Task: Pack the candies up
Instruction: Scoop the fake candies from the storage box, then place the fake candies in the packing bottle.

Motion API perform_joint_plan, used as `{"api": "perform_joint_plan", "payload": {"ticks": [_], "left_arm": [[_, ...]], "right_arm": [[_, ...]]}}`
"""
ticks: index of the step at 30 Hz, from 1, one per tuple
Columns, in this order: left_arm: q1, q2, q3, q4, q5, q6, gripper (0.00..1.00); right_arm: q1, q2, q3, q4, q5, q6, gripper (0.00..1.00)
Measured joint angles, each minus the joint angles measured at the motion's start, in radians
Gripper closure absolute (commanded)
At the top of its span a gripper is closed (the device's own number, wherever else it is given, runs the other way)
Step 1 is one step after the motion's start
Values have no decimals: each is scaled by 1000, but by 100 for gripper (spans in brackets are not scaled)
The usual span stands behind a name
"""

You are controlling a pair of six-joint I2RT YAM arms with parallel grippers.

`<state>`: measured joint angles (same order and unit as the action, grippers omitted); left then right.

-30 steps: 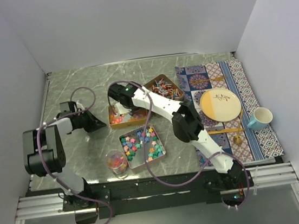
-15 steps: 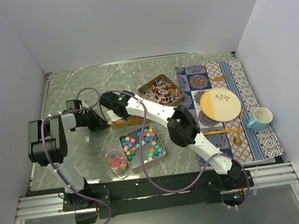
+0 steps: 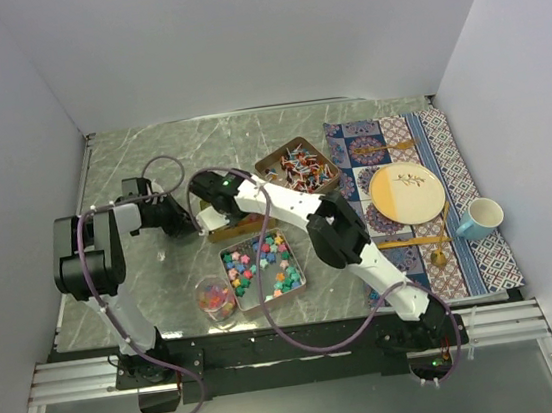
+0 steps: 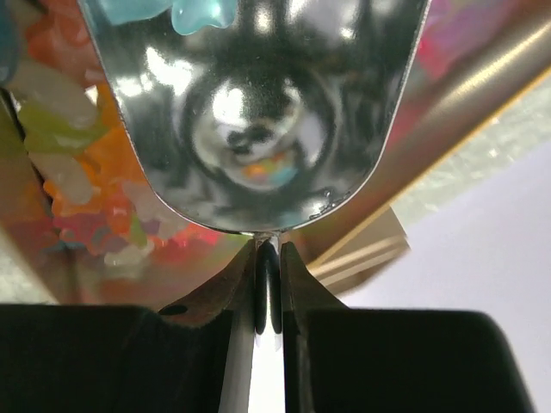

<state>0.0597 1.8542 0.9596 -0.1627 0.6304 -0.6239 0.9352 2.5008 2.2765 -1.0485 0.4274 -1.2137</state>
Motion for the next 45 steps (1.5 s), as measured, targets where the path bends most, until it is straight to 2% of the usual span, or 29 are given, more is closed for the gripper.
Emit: {"api": "perform_joint_plan", "payload": {"ticks": [4, 7, 8, 10, 13, 20, 26, 34, 42, 45], "left_arm": [[0, 0, 21, -22, 0, 17, 97], [1, 0, 37, -48, 6, 38, 91], [2, 0, 45, -60, 10, 48, 86], [6, 0, 65, -92, 21, 71, 85], [19, 0, 96, -132, 39, 99, 82], [85, -3, 160, -234, 53, 162, 75], [142, -43, 167, -282, 49, 188, 72], [201, -131, 167, -293, 8, 194, 66], [234, -237, 165, -268, -20, 193, 65], [236, -262, 159, -262, -26, 193, 65]], "right_arm": [[-39, -4, -32, 35, -95, 4, 100], [-77, -10, -56, 71, -190, 20, 100], [-93, -15, -69, 89, -232, 28, 100], [-115, -35, -100, 123, -287, 43, 100], [-144, -100, -210, 206, -365, 68, 100], [-154, -192, -290, 263, -427, 98, 100], [-153, -241, -294, 254, -414, 101, 100], [-125, -344, -306, 131, -301, 47, 100], [29, -519, -354, 11, -150, 11, 100], [89, -530, -386, -35, -101, 14, 100]]}}
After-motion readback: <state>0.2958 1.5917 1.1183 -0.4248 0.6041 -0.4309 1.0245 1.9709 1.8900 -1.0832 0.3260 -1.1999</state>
